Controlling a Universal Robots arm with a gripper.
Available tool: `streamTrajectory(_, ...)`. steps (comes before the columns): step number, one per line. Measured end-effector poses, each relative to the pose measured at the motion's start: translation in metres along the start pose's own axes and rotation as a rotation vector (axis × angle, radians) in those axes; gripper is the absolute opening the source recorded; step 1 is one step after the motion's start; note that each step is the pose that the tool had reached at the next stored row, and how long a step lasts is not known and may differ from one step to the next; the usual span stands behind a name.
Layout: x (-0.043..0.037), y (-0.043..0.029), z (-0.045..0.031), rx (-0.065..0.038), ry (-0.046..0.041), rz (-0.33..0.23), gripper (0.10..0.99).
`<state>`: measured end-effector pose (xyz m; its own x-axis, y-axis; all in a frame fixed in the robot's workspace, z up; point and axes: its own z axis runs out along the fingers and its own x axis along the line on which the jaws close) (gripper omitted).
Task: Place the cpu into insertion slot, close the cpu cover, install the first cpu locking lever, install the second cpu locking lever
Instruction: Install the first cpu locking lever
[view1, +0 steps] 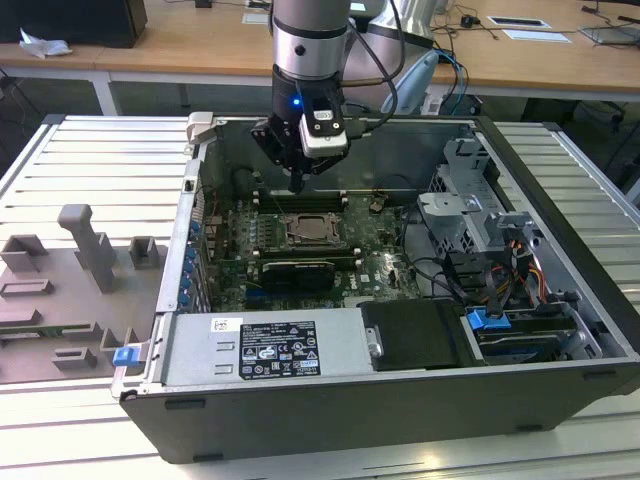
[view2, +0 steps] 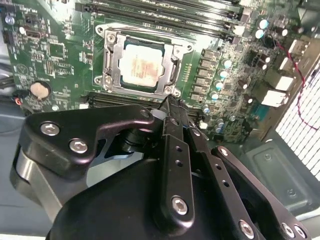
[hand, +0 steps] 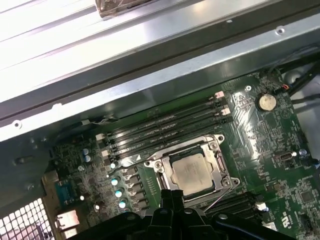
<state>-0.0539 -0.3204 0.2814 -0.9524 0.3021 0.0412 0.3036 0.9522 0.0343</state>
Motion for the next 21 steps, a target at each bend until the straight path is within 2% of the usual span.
streamTrajectory(5,0.0,0.0,0.0,0.003,0.0022,-0.078,0.106)
streamTrajectory(8,0.0001,0.0,0.0001,0.003,-0.0016,-0.116,0.106)
streamTrajectory(13,0.0003,-0.0001,0.0003,0.003,-0.0057,-0.147,0.106)
streamTrajectory(14,0.0004,-0.0001,0.0003,0.003,-0.0074,-0.153,0.106)
streamTrajectory(17,0.0005,-0.0002,0.0005,0.001,-0.0195,-0.187,0.106)
streamTrajectory(21,0.0005,-0.0002,0.0009,0.0,-0.0282,-0.213,0.106)
